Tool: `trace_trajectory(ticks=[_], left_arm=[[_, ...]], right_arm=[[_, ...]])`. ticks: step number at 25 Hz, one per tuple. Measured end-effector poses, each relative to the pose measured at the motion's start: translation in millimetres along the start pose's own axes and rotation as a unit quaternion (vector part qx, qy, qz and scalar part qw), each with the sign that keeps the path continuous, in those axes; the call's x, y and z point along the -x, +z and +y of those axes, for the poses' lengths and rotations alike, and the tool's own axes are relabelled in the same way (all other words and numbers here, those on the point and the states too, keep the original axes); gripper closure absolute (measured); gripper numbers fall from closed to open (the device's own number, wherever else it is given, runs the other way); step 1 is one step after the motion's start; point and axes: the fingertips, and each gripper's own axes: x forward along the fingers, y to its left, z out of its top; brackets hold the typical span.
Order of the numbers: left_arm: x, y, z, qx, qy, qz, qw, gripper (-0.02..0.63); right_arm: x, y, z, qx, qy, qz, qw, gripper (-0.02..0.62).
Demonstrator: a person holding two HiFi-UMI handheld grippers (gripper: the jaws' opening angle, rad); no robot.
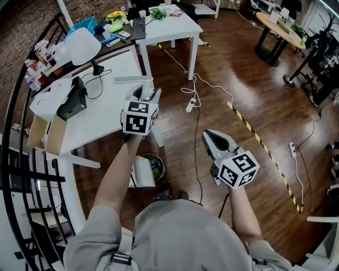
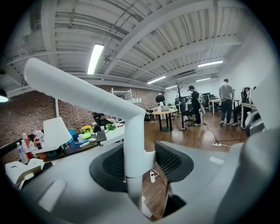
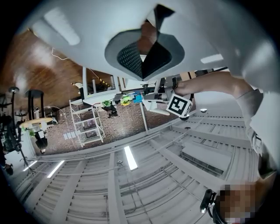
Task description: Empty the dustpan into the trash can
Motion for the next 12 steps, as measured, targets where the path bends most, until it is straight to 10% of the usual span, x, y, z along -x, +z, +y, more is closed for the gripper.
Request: trace_trajectory(ticks=[12], left_arm=[[149,-5,63,0.042,0.105,-0.054,0.9921,0.416]], right_arm=[[-26,-31,73,-0.003,0.131,0.036,0.991,0.597]])
